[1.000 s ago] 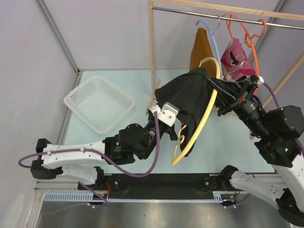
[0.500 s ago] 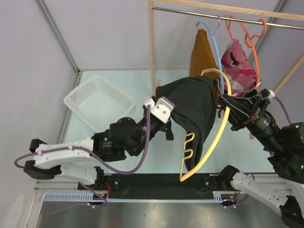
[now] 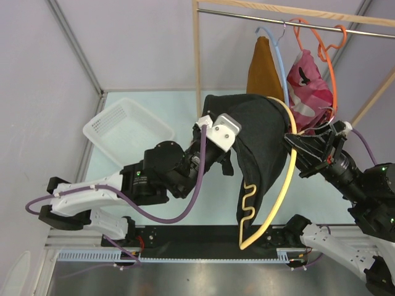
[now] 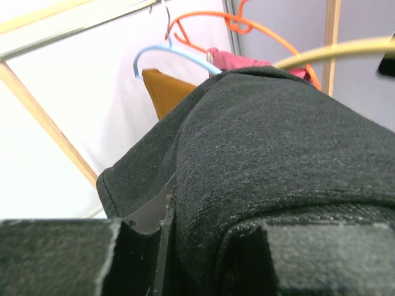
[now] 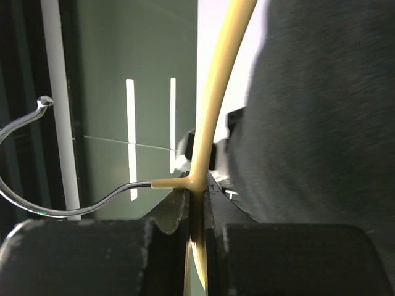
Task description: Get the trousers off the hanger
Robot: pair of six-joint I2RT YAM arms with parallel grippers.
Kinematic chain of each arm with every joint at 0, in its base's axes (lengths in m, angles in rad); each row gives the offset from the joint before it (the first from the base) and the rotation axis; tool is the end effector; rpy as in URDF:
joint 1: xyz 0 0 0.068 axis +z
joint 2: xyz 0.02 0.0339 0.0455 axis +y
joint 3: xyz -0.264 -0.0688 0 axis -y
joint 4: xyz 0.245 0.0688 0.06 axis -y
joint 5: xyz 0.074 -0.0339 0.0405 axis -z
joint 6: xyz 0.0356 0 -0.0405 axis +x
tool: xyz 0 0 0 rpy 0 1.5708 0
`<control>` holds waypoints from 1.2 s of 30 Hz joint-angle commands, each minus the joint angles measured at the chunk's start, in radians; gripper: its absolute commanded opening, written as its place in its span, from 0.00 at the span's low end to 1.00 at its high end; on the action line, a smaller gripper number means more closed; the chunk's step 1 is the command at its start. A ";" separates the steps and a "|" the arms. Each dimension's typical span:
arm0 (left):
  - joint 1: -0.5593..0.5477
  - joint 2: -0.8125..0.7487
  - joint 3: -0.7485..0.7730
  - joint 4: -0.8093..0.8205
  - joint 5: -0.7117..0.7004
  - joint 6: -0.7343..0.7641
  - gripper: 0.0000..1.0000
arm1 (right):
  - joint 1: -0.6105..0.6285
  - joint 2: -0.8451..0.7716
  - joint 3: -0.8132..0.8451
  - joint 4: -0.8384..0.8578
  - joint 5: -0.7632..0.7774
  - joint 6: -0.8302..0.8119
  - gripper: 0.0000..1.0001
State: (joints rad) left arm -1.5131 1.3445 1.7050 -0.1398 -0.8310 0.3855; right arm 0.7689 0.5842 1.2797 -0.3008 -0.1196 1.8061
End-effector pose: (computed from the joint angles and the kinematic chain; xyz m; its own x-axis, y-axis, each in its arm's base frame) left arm 0.0415 -0.2625 0.5348 0.2491 0.0827 -0.9649 0.5804 0.7849 0.2171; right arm 0.0332 0.0381 0.5042 -0.8128 0.5571 0.1706 -0.0893 -0.4085 0.9084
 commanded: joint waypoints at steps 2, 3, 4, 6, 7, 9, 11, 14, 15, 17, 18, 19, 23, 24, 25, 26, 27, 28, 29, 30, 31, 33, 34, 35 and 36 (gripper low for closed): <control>-0.025 0.008 0.172 0.151 -0.051 0.058 0.00 | 0.009 0.006 -0.016 0.009 -0.089 -0.028 0.00; -0.032 0.015 0.183 0.152 -0.056 0.079 0.00 | 0.009 0.014 -0.014 0.002 -0.092 -0.034 0.00; -0.033 0.021 0.200 0.152 -0.059 0.087 0.00 | 0.009 0.020 -0.011 -0.004 -0.092 -0.043 0.00; -0.039 0.036 0.215 0.160 -0.079 0.104 0.00 | 0.009 0.025 -0.006 -0.029 -0.086 -0.071 0.00; -0.039 0.038 0.220 0.169 -0.086 0.110 0.00 | 0.007 0.026 -0.003 -0.043 -0.083 -0.080 0.00; -0.039 0.042 0.219 0.210 -0.114 0.144 0.00 | 0.009 0.022 -0.005 -0.090 -0.069 -0.106 0.00; -0.041 0.047 0.223 0.241 -0.134 0.192 0.01 | 0.007 0.011 -0.023 -0.118 -0.068 -0.116 0.00; -0.039 0.062 0.239 0.281 -0.166 0.258 0.00 | 0.009 -0.004 -0.042 -0.145 -0.072 -0.126 0.00; -0.039 0.070 0.246 0.292 -0.172 0.271 0.00 | 0.009 -0.007 -0.052 -0.153 -0.074 -0.132 0.00; -0.039 0.087 0.263 0.313 -0.201 0.318 0.01 | 0.009 -0.018 -0.060 -0.176 -0.077 -0.137 0.00; -0.041 0.091 0.271 0.325 -0.209 0.332 0.00 | 0.009 -0.021 -0.066 -0.185 -0.075 -0.142 0.00; -0.039 0.106 0.291 0.327 -0.227 0.342 0.01 | 0.009 -0.023 -0.071 -0.195 -0.075 -0.148 0.00; -0.038 0.134 0.317 0.362 -0.270 0.418 0.00 | 0.007 -0.037 -0.080 -0.248 -0.071 -0.169 0.00; -0.038 0.139 0.320 0.376 -0.276 0.424 0.00 | 0.009 -0.047 -0.083 -0.256 -0.063 -0.174 0.00; -0.038 0.140 0.327 0.376 -0.283 0.427 0.00 | 0.009 -0.052 -0.088 -0.274 -0.060 -0.180 0.00; -0.036 0.140 0.331 0.376 -0.290 0.429 0.00 | 0.009 -0.058 -0.092 -0.287 -0.054 -0.182 0.00; -0.035 0.139 0.335 0.375 -0.293 0.431 0.00 | 0.009 -0.070 -0.097 -0.296 -0.043 -0.186 0.00; -0.030 0.139 0.338 0.373 -0.304 0.438 0.01 | 0.007 -0.078 -0.106 -0.317 -0.038 -0.188 0.00; -0.027 0.134 0.338 0.373 -0.309 0.443 0.00 | 0.009 -0.090 -0.111 -0.328 -0.026 -0.189 0.00; -0.022 0.133 0.337 0.373 -0.313 0.446 0.00 | 0.007 -0.099 -0.120 -0.345 -0.020 -0.194 0.00; -0.021 0.119 0.335 0.367 -0.319 0.443 0.00 | 0.009 -0.104 -0.123 -0.353 -0.009 -0.195 0.00; -0.010 0.107 0.332 0.350 -0.327 0.422 0.00 | 0.009 -0.118 -0.135 -0.370 -0.003 -0.205 0.00; -0.004 0.096 0.332 0.314 -0.332 0.409 0.00 | 0.007 -0.121 -0.140 -0.377 -0.002 -0.208 0.00; -0.001 0.090 0.332 0.290 -0.335 0.394 0.01 | 0.009 -0.122 -0.143 -0.389 -0.002 -0.212 0.00; 0.008 0.082 0.331 0.267 -0.336 0.360 0.00 | 0.007 -0.124 -0.144 -0.400 -0.002 -0.220 0.00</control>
State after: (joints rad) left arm -1.5314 1.5070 1.9755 0.1017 -1.1549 0.8104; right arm 0.7715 0.4744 1.1423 -0.6582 -0.1448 1.6241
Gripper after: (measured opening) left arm 0.244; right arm 0.069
